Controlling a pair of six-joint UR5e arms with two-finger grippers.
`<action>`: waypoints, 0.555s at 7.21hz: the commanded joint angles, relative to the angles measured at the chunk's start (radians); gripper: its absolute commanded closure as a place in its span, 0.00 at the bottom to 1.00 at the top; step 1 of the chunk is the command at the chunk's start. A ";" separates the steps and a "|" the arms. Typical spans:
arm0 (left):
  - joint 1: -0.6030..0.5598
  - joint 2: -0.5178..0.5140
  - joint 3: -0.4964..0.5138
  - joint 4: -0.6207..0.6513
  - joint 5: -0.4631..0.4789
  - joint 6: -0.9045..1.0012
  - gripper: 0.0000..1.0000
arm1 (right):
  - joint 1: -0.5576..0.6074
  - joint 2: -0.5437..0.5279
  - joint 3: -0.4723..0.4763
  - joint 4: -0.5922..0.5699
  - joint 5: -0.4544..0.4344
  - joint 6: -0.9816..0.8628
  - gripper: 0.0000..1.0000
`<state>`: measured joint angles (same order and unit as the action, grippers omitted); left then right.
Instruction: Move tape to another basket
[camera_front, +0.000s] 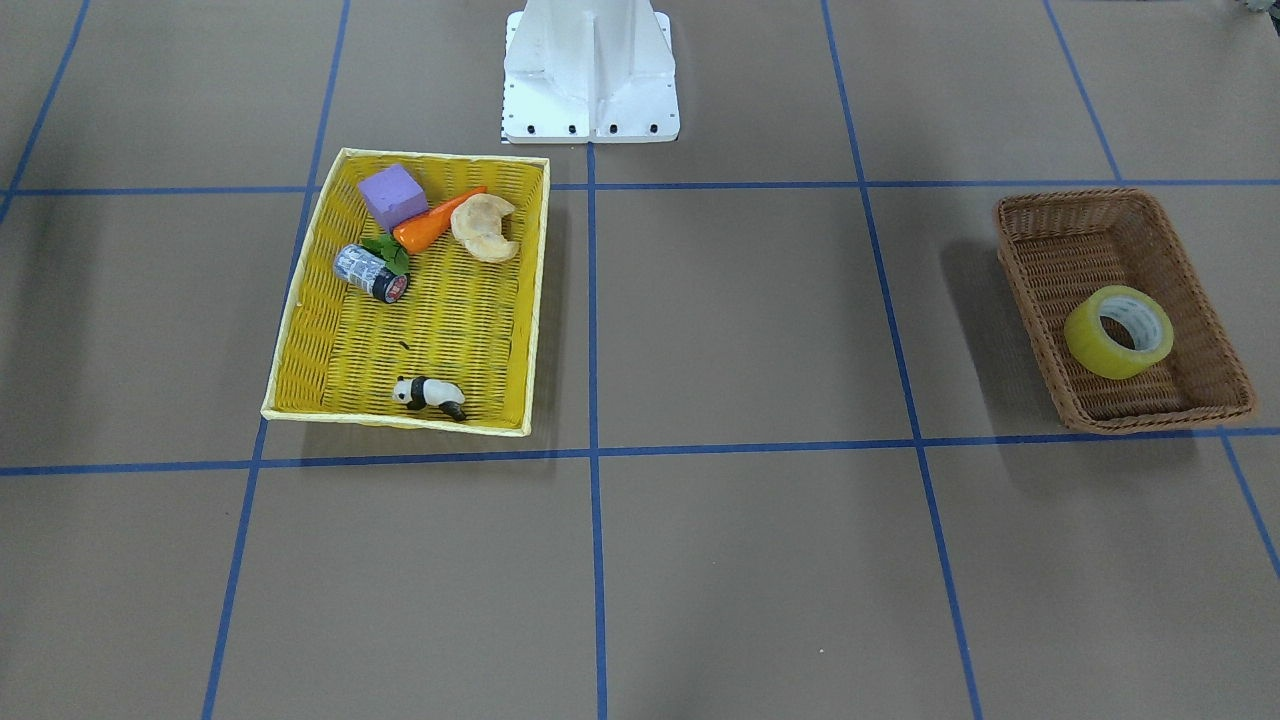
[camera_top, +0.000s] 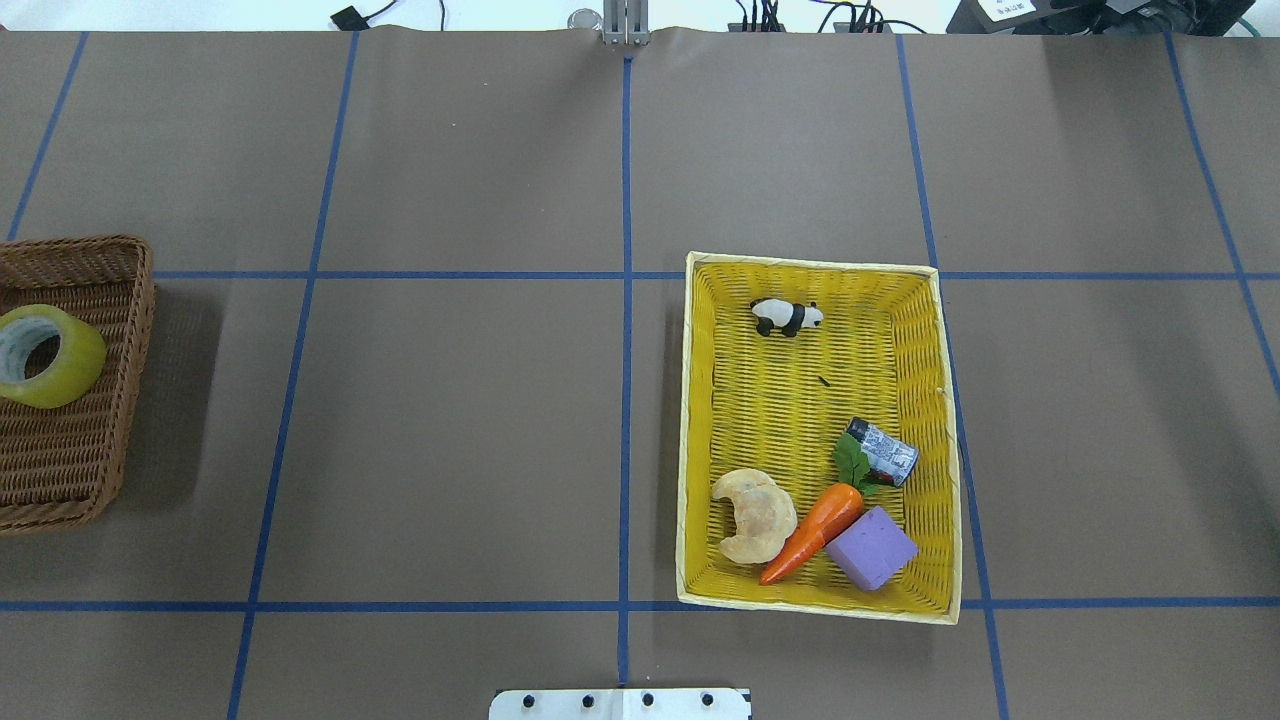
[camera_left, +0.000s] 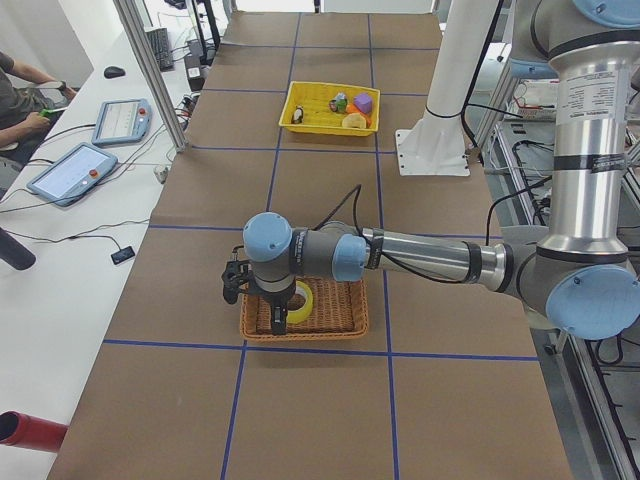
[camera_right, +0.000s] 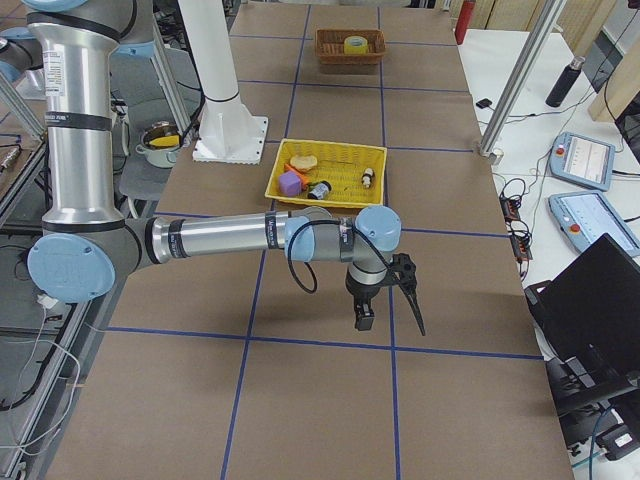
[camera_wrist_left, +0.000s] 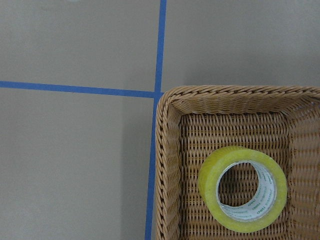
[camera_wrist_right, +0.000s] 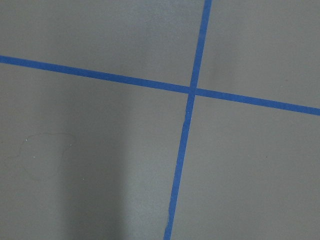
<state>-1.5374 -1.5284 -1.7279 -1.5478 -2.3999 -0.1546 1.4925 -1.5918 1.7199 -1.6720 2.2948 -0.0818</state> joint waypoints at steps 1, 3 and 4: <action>0.000 -0.001 0.002 -0.002 0.001 0.000 0.02 | 0.000 0.001 0.001 0.000 0.000 0.001 0.00; 0.000 -0.001 0.002 -0.002 0.001 0.000 0.02 | 0.000 0.001 0.007 0.000 0.000 0.002 0.00; 0.000 -0.001 -0.001 0.000 0.001 0.000 0.02 | 0.000 0.001 0.006 0.000 0.000 0.002 0.00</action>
<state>-1.5370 -1.5293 -1.7264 -1.5489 -2.3991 -0.1549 1.4925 -1.5908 1.7254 -1.6720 2.2948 -0.0800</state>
